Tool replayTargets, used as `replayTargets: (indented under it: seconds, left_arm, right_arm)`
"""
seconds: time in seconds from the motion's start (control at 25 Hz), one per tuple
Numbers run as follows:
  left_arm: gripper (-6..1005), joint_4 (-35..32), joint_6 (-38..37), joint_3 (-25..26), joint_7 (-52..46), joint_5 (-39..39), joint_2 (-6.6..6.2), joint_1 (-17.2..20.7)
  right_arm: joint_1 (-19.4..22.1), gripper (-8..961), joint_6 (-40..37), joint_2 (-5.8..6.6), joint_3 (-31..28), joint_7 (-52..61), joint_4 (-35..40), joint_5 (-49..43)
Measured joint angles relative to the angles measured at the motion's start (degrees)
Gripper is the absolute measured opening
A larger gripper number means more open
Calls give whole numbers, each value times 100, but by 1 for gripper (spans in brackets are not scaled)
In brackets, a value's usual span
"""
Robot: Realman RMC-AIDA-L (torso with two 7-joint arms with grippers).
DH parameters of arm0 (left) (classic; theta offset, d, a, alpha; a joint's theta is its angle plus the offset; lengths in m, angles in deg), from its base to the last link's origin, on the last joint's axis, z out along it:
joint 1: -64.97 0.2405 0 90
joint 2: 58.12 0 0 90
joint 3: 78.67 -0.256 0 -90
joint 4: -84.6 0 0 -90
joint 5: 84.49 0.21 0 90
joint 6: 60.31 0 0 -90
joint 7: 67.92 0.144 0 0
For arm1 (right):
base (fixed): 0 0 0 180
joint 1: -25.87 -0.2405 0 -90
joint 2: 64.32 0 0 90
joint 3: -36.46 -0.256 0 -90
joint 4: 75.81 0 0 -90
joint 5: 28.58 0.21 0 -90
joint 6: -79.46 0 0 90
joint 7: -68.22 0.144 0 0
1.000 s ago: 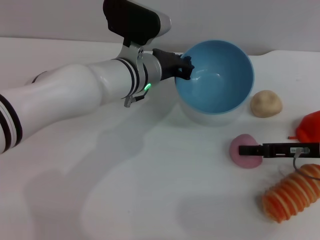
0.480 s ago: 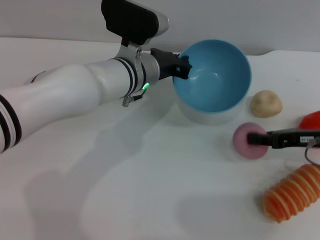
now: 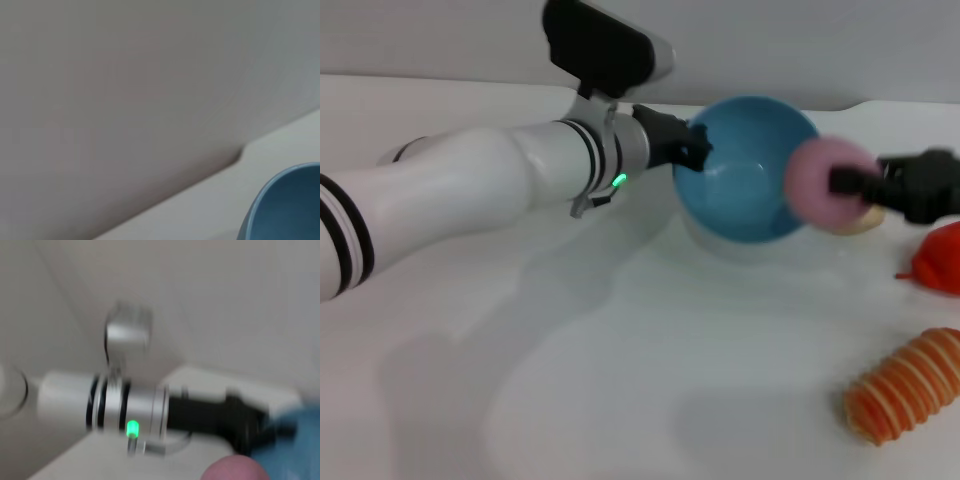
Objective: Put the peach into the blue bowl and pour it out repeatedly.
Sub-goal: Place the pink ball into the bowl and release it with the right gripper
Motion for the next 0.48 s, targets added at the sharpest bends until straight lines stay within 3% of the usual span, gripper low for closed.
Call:
replayTargets:
  seconds: [0.2,0.4,0.48]
  left_arm:
    - [-2,-123,-113,-416,-17,-24,30,-62]
    - [-1,-207,-105,-665,-48,-29,35,-91]
    - [-1,-207,-93,-669,-55,-30,34,-92]
  right_arm:
    - [-157,106,674,3,14,-49,-203,57]
    - [-392,70,1457,10,58,-40,-922,22]
    - [-471,98,1591,16,74,-63,-1107,-27]
